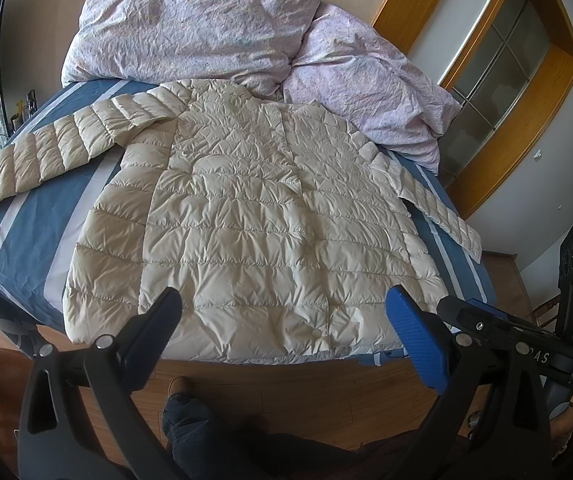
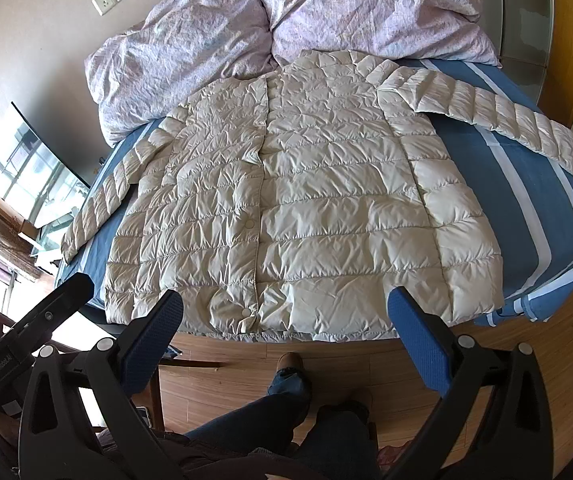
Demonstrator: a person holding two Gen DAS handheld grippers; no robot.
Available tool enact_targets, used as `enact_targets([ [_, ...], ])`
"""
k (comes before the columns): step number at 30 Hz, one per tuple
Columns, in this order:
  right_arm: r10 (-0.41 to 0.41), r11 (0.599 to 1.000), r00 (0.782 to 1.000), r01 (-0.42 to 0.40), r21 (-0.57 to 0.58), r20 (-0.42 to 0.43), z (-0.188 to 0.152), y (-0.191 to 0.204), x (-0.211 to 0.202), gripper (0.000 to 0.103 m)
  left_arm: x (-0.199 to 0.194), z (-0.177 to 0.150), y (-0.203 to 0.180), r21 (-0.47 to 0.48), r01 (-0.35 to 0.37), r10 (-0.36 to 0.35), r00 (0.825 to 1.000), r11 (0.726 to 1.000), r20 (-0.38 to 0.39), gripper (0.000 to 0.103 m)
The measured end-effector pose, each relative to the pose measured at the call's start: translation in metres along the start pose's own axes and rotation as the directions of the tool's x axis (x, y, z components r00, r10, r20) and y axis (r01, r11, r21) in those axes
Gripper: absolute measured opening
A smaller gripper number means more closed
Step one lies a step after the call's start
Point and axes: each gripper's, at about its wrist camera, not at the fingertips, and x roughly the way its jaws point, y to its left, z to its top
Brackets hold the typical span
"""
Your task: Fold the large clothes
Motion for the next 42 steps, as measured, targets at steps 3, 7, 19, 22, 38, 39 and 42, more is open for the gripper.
enact_targets([
  [3, -0.001, 1.0, 1.0, 0.001, 0.001, 0.001, -0.0012, 0.0005, -0.001, 0.102, -0.0002, 0.0, -0.0001, 0.001, 0.001, -0.001, 1.0, 1.0, 0.001, 0.101],
  [7, 0.0, 1.0, 1.0, 0.0, 0.003, -0.002, 0.0012, -0.0008, 0.0012, 0.102, -0.0005, -0.0002, 0.0003, 0.001, 0.001, -0.001, 1.0, 1.0, 0.001, 0.101],
  [19, 0.002, 1.0, 1.0, -0.002, 0.005, -0.002, 0.0015, -0.0012, 0.0013, 0.102, -0.0002, -0.0004, -0.0004, 0.001, 0.0, 0.0, 1.0, 1.0, -0.001, 0.101],
  [22, 0.002, 1.0, 1.0, -0.002, 0.004, -0.002, 0.0016, -0.0013, 0.0013, 0.102, -0.0006, -0.0009, -0.0004, 0.0, 0.0, 0.0, 1.0, 1.0, -0.001, 0.101],
  [38, 0.004, 1.0, 1.0, -0.004, 0.004, -0.003, 0.003, -0.0021, 0.0005, 0.102, 0.0001, 0.0, 0.0, -0.001, -0.001, 0.001, 1.0, 1.0, -0.003, 0.101],
  [39, 0.004, 1.0, 1.0, -0.004, 0.004, -0.004, 0.0031, -0.0022, 0.0006, 0.102, 0.0, -0.0001, 0.0, -0.002, -0.001, 0.001, 1.0, 1.0, -0.003, 0.101],
  [42, 0.003, 1.0, 1.0, -0.003, 0.004, -0.003, 0.0033, -0.0023, 0.0003, 0.102, 0.0001, 0.0, 0.0, -0.001, -0.001, 0.001, 1.0, 1.0, -0.003, 0.101],
])
